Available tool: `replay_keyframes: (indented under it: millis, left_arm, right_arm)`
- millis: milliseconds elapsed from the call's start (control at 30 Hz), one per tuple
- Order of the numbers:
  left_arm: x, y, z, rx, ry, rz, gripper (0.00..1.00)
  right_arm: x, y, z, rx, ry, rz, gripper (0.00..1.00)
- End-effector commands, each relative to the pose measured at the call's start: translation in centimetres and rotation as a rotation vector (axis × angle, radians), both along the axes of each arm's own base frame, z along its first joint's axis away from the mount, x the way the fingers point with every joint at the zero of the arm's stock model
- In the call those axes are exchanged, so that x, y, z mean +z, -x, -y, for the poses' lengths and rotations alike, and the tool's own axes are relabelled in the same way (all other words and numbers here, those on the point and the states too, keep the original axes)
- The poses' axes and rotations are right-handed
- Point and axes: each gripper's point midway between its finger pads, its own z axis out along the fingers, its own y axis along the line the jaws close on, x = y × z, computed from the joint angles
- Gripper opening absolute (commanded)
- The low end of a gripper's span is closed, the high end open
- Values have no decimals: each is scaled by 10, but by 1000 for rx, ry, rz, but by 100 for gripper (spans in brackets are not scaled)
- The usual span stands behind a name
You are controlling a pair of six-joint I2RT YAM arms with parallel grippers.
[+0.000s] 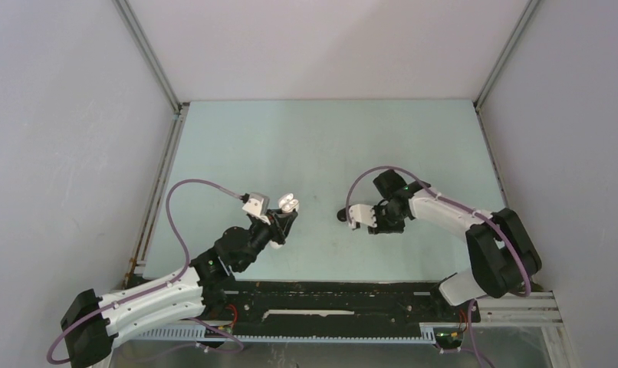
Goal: Insert the wireless bluetooth earbuds into the charging case
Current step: Pick up the right earbud from the center of the board.
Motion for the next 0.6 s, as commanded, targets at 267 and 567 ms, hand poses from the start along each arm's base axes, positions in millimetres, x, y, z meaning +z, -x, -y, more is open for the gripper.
replay_keyframes:
  millis: [267, 567]
  left_arm:
    - [7, -2, 7, -11, 32, 18, 2]
    - [9, -2, 6, -9, 37, 22, 2]
  right_arm:
    - [30, -48, 14, -549, -216, 57, 30]
    - [52, -36, 7, -927, -426, -154, 31]
